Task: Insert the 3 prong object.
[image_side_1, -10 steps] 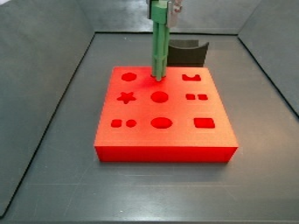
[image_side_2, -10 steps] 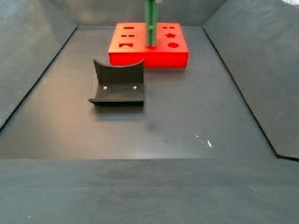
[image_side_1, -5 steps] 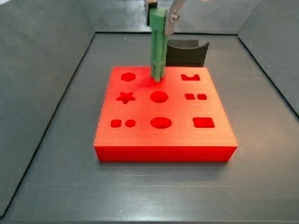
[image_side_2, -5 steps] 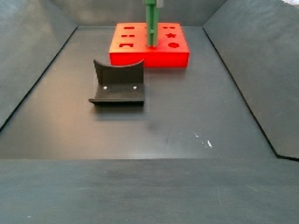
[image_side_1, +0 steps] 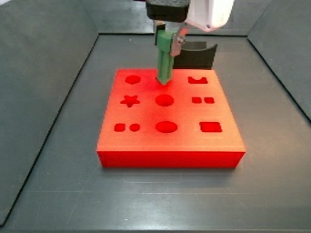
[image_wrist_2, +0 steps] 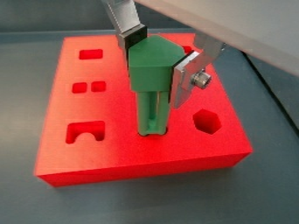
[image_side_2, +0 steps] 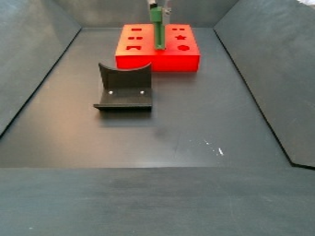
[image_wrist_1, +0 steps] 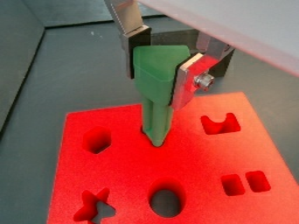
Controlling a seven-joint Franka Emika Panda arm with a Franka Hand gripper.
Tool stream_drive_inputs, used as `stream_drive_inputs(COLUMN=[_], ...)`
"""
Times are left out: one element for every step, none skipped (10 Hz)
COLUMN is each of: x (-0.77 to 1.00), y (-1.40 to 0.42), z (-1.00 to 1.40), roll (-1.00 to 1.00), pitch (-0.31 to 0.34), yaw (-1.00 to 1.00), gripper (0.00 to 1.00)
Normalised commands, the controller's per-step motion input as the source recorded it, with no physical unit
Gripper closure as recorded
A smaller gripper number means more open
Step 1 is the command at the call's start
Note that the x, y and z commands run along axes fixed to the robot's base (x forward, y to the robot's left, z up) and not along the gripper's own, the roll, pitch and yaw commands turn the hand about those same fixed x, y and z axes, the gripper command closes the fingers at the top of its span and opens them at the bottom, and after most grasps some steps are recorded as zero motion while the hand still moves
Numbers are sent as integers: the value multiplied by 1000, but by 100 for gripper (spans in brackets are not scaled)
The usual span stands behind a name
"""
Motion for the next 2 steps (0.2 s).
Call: stream_drive_inputs(x=[0,0], y=[0,0], z=[-231,0], roll=[0,0], pitch=[0,0], yaw=[-34,0], gripper=[100,100])
